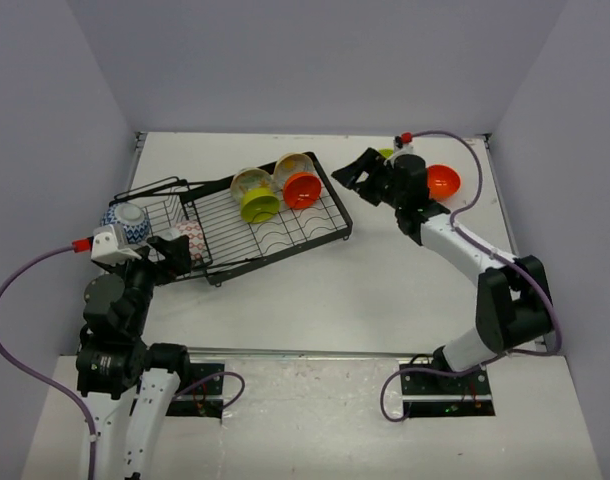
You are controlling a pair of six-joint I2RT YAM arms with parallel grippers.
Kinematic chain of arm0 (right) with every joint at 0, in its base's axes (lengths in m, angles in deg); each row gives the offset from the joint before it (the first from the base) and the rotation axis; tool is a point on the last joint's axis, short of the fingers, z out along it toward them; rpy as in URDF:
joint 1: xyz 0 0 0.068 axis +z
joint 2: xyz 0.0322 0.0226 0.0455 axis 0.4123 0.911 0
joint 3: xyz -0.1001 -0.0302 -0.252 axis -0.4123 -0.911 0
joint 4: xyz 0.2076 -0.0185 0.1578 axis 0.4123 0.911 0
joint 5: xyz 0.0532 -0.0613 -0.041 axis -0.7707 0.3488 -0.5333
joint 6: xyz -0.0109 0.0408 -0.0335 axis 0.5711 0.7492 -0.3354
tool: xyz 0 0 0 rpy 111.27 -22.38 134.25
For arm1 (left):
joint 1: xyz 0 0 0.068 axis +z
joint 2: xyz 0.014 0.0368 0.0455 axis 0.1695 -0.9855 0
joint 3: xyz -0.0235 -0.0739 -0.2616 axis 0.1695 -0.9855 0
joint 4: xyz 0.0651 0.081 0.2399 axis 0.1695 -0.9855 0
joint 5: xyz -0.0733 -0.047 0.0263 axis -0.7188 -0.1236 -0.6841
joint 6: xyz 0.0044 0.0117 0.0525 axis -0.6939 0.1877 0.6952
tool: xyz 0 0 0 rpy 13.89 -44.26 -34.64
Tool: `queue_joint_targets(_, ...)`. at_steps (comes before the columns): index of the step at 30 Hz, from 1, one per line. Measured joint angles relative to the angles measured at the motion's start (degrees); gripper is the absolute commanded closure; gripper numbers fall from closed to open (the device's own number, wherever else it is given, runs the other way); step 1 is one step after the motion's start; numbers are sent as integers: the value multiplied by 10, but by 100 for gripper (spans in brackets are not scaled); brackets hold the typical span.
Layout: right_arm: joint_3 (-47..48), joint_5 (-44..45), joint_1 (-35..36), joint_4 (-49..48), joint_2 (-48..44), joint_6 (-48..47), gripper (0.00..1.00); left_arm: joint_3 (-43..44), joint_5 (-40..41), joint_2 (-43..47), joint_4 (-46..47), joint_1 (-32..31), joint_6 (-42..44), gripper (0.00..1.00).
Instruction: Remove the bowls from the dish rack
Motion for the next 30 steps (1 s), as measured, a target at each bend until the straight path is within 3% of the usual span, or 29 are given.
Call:
queue_joint_targets(1,-5,10,26,-19,13,31,2,0,0,-6,0,3,0,0)
queue_joint_targets(6,-63,81,119,-148,34,178,1,0,1,-30,1,22,0,0)
queue_joint_targets(9,-74,96,122,-261,85,276,1,0,1,-36,1,34,0,0)
queue_joint_targets(11,-52,106,119,-268,129,324,1,0,0,-37,4,38,0,0)
queue_joint_targets(16,-22,156,135,-233,196,396,15,0,-3,-39,15,54,1,0)
queue_joint_targets(25,24,203,150,-231,225,404,39,-14,-26,-20,20,54,1,0)
queue_joint_targets(30,71,214,149,-210,278,410,44,-16,-32,-14,27,52,2,0)
